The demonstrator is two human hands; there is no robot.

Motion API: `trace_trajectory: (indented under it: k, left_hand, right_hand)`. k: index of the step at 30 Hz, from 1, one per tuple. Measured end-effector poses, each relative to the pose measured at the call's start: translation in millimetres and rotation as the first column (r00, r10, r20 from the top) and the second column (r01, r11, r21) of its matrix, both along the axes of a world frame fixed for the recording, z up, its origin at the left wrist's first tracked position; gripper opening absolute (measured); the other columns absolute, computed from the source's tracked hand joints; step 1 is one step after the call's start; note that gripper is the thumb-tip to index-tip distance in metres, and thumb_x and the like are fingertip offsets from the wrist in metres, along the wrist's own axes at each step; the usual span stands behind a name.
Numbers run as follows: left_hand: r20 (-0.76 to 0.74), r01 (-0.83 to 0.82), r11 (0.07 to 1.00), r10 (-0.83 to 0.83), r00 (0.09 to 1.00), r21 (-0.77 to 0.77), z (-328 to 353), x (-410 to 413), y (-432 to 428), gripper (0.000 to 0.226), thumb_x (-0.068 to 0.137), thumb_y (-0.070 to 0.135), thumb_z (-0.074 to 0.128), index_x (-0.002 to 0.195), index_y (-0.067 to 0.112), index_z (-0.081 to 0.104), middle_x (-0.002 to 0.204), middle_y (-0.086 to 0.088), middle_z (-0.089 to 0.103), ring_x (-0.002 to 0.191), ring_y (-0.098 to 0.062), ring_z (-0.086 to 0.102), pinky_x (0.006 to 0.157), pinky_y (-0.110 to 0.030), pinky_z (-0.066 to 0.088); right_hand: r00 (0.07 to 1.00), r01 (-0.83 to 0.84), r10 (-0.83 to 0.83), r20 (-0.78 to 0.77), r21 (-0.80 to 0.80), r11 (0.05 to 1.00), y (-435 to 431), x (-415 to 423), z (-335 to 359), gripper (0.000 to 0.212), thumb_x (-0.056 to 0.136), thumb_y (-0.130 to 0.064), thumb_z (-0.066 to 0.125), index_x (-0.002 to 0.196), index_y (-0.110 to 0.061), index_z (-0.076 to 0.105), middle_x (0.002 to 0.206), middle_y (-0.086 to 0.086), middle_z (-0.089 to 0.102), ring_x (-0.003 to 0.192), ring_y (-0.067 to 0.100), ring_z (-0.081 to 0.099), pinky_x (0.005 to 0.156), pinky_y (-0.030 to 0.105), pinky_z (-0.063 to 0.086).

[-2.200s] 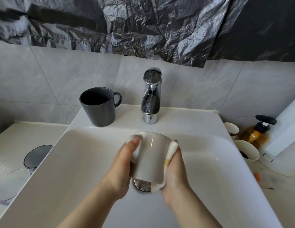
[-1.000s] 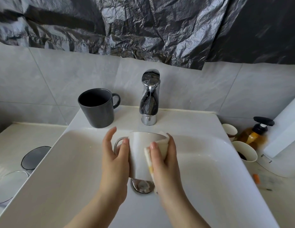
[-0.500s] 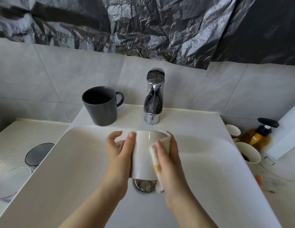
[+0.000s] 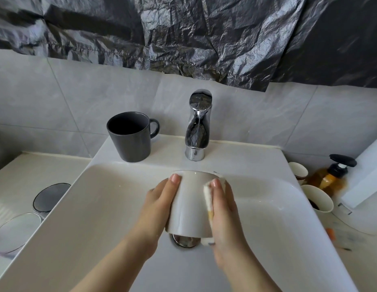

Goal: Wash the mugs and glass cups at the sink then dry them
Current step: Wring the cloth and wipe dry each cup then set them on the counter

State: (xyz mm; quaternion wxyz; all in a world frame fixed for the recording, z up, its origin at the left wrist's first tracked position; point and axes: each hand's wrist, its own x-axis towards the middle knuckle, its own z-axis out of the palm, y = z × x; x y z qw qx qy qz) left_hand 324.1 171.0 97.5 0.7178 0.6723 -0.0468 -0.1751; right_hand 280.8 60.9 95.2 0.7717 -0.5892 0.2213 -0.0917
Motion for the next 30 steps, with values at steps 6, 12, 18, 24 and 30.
trace_trajectory:
  k: [6,12,18,24,30]
  left_hand:
    - [-0.053,-0.062,0.996,0.059,0.997,-0.057,0,-9,-7,0.088,0.035,0.062,0.070,0.114,0.030,0.050,0.097,0.009,0.070,0.080,-0.003,0.069,0.066,-0.024,0.051]
    - [-0.139,-0.096,0.980,0.072,0.988,-0.175,1,-1,2,0.084,0.045,0.061,0.071,0.113,0.014,0.054,0.110,-0.007,0.069,0.098,-0.022,0.068,0.083,-0.043,0.053]
    - [-0.054,0.013,0.989,-0.021,0.998,-0.146,4,-6,-1,0.062,0.058,0.056,0.069,0.110,0.023,0.061,0.107,0.002,0.072,0.099,-0.013,0.068,0.088,-0.037,0.050]
    - [-0.072,-0.018,0.982,0.004,0.997,-0.190,2,-5,3,0.082,0.062,0.064,0.066,0.122,0.010,0.054,0.119,-0.010,0.067,0.111,-0.023,0.064,0.100,-0.044,0.045]
    - [-0.097,0.024,0.975,-0.046,0.994,-0.220,-2,-6,-3,0.083,0.042,0.048,0.075,0.117,0.019,0.053,0.103,-0.002,0.073,0.090,-0.018,0.071,0.062,-0.028,0.055]
  right_hand:
    - [0.993,0.103,-0.099,0.059,-0.084,0.991,0,1,4,0.020,0.097,-0.033,0.040,0.095,-0.028,0.059,0.100,-0.008,0.066,0.087,0.000,0.063,0.085,0.022,0.050]
    - [0.970,-0.150,0.167,0.175,-0.106,0.983,1,-3,6,0.027,0.093,-0.034,0.052,0.120,-0.041,0.051,0.102,-0.018,0.067,0.085,-0.007,0.063,0.073,0.010,0.050]
    - [0.970,0.128,-0.128,0.206,0.012,0.992,-4,1,2,0.018,0.097,-0.028,0.047,0.094,-0.036,0.062,0.102,-0.015,0.066,0.102,0.005,0.061,0.089,0.025,0.051]
    - [0.968,0.035,0.099,0.229,-0.516,0.856,18,-1,-5,0.065,0.067,-0.063,0.044,0.128,-0.058,0.023,0.144,-0.025,0.030,0.134,0.000,0.031,0.112,0.037,0.032]
    - [0.953,0.265,-0.183,0.243,-0.370,0.891,0,4,1,0.023,0.078,-0.045,0.034,0.096,-0.048,0.049,0.111,-0.014,0.055,0.106,0.000,0.052,0.087,0.007,0.038]
